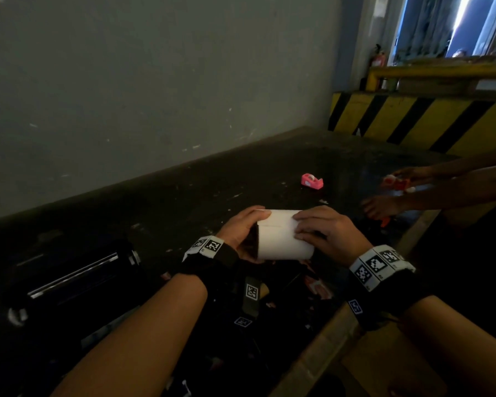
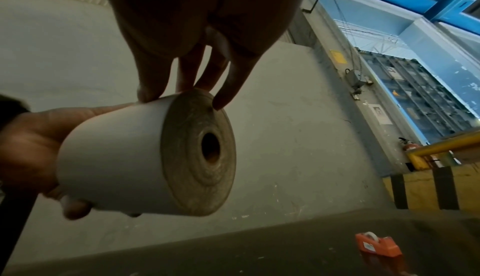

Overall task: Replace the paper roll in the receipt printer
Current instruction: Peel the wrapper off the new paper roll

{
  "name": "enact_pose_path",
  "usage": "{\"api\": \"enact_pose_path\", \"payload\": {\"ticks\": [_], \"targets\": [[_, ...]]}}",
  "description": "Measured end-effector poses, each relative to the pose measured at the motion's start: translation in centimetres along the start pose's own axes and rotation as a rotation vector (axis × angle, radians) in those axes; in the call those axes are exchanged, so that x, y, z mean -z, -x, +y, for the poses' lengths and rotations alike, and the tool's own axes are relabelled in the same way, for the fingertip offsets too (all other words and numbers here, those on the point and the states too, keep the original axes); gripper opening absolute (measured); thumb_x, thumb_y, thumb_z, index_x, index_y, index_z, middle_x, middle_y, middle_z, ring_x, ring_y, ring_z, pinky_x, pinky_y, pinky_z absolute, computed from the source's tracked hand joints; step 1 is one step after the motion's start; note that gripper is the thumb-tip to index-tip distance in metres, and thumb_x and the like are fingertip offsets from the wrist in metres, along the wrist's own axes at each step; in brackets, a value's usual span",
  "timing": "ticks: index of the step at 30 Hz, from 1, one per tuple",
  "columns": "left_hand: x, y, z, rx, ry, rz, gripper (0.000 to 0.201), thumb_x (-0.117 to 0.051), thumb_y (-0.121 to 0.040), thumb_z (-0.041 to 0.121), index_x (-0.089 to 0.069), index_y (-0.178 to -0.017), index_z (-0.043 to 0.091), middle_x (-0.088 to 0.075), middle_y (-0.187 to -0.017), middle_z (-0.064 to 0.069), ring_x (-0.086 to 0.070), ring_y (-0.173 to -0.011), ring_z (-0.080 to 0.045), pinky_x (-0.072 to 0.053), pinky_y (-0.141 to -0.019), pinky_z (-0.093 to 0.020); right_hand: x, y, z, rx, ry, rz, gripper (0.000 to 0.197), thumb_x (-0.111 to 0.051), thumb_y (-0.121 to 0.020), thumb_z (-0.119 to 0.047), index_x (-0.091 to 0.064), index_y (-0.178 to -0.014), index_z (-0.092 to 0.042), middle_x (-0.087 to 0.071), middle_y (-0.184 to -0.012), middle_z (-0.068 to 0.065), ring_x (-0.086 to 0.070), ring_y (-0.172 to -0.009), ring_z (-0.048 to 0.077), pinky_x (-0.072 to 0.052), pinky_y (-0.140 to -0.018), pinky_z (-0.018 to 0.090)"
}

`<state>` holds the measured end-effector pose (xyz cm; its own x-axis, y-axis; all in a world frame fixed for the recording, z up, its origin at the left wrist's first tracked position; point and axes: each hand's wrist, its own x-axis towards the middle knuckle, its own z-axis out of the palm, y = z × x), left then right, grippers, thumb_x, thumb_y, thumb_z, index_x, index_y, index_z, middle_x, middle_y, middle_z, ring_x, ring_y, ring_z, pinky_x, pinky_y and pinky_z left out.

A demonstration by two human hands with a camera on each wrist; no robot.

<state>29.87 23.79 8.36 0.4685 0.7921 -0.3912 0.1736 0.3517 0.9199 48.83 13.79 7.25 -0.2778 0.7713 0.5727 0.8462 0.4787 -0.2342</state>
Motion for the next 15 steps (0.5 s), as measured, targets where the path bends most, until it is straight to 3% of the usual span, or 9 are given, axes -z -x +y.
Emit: {"api": "enact_pose_path", "payload": {"ticks": [4,9,15], "targets": [[0.6,-0.3,0.0,0.002,-0.004,-0.002,0.01,-0.064,-0.08,0.04,-0.06,-0.088,0.043,-0.042,-0.128,-0.008,-0.041,-0.119,-0.039,-0.047,-0.087,-0.064,-0.6,-0.2,-0.1,-0.017,0.045,-0.065,0.027,-0.047,-0.085,-0.033,-0.066,-0.096,-0.017,-0.062,-0.116,0.006,-0.053,-0.109,0.019,-0.044,-0.093,0.033],[0.9,-0.9,-0.1,-0.025,0.008,0.023,0.009,-0.064,-0.081,0.039,-0.06,-0.088,0.042,-0.046,-0.116,-0.005,-0.044,-0.116,-0.038,-0.046,-0.087,-0.065,-1.0,-0.9,-0.5,-0.113,0.001,-0.07,0.023,-0.047,-0.087,-0.03,-0.062,-0.096,-0.016,-0.056,-0.121,0.002,-0.041,-0.109,0.006,-0.04,-0.097,0.029],[1.3,-1.8,0.0,-0.014,-0.024,0.005,0.013,-0.067,-0.075,0.044,-0.063,-0.087,0.045,-0.043,-0.131,-0.008,-0.044,-0.117,-0.04,-0.05,-0.08,-0.064,-1.2,-1.5,-0.3,-0.178,-0.054,-0.075,0.014,-0.051,-0.089,-0.018,-0.06,-0.099,-0.013,-0.053,-0.119,0.0,-0.041,-0.107,0.006,-0.035,-0.096,0.025]]}}
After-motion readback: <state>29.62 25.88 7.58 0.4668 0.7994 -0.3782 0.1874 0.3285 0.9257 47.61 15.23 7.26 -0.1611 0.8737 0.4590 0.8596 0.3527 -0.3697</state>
